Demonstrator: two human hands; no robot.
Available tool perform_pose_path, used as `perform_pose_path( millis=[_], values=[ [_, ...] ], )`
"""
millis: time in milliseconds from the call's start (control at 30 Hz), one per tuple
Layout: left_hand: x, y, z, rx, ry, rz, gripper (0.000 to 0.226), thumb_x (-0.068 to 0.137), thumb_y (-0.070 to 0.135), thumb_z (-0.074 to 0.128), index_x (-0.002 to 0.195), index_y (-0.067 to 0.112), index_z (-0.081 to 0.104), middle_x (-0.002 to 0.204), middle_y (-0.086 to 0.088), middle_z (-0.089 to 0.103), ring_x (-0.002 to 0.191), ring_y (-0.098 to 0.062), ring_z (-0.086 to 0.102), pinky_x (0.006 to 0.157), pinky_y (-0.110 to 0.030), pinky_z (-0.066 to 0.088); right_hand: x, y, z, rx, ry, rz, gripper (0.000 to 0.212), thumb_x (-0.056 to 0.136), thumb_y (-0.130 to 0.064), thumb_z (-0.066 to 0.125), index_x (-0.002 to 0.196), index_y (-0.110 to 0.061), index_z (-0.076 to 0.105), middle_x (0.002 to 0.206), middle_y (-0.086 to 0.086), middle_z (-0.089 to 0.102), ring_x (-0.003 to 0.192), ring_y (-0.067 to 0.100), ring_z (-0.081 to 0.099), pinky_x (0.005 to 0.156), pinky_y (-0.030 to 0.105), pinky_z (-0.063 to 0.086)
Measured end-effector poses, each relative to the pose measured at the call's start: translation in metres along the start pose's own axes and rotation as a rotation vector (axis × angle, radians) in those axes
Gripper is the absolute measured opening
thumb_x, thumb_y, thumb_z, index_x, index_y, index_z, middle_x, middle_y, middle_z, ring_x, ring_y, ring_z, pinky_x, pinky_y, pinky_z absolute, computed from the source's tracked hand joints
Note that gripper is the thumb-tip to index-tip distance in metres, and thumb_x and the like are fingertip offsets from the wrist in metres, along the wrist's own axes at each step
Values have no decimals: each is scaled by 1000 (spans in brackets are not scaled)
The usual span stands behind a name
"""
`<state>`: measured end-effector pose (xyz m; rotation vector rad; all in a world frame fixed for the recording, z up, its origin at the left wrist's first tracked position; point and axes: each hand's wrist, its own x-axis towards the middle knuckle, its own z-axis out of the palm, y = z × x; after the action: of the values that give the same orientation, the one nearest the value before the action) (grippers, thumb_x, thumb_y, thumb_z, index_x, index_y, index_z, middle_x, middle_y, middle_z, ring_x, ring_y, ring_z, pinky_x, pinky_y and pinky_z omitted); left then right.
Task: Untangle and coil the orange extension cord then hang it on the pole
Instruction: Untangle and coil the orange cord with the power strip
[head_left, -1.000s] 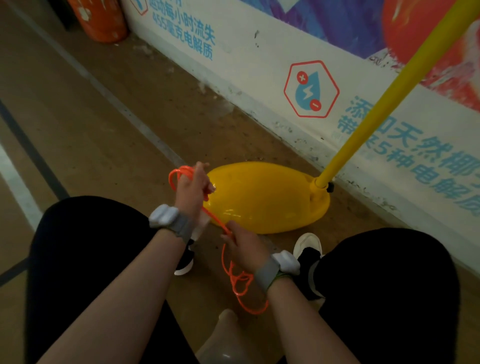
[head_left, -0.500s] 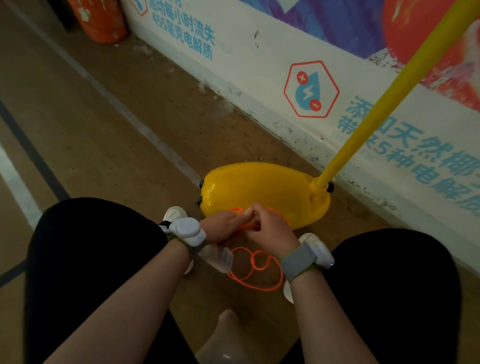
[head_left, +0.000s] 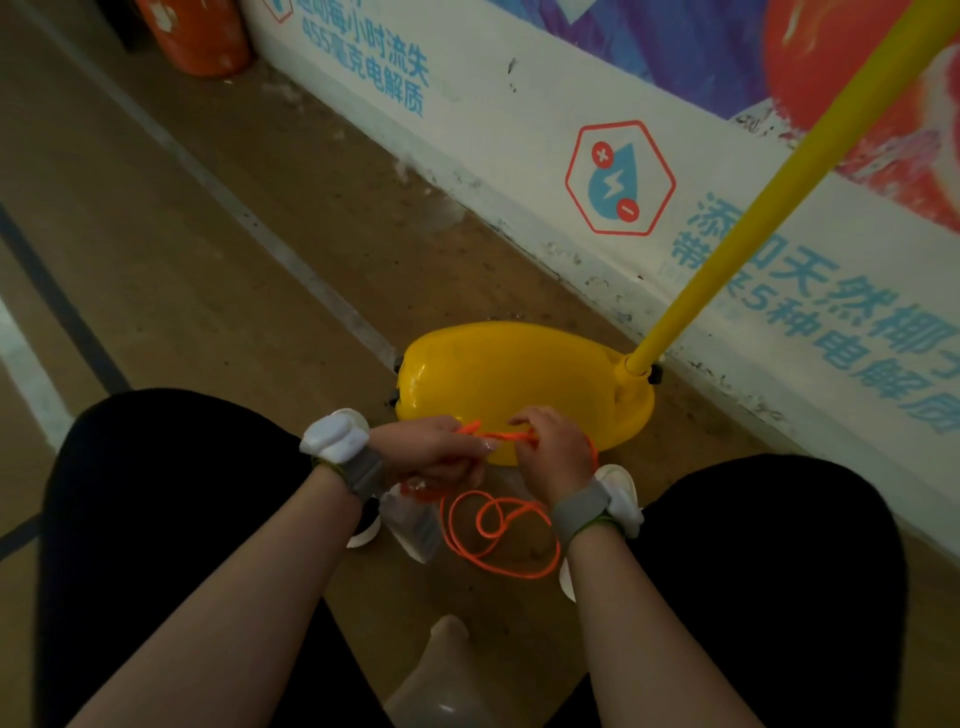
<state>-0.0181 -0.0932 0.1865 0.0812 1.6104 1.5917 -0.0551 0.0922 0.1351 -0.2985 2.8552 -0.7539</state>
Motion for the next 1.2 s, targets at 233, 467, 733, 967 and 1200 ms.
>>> perform_pose_path(
  millis=[233,467,733,967,1200],
  values=[
    [-1,-5,-7,-307,29,237,44,94,38,40,76,0,52,32,6,30,26,-7,24,34,-17,21,1,0,-4,609,-167,246,49,78,-15,73,124,-14,55,129,9,51,123,22,44,99,32,38],
    [-11,4,-31,-852,270,532,39,94,37,44,67,10,53,31,7,31,24,-5,26,30,-15,21,-14,11,8,516,-119,410,28,85,-21,68,110,-10,64,110,12,65,103,27,60,85,35,47],
    [-7,2,-31,-942,254,512,46,97,41,34,68,11,54,31,8,32,27,-5,29,38,-18,16,-19,4,9,586,-268,474,34,87,-38,63,103,-8,67,82,3,62,89,21,57,65,25,43],
    [-12,-3,-43,-1246,262,640,44,95,46,44,67,13,54,34,7,35,30,-6,31,39,-15,23,-13,22,12,1039,-136,822,54,81,-63,56,51,-20,45,51,3,49,56,22,49,64,37,46],
    [-4,-11,-36,-1305,210,742,44,96,45,42,70,12,53,34,5,40,31,-6,37,38,-17,32,-16,26,4,635,9,1085,67,99,-47,34,125,14,46,128,26,53,120,38,51,100,41,42]
  ],
)
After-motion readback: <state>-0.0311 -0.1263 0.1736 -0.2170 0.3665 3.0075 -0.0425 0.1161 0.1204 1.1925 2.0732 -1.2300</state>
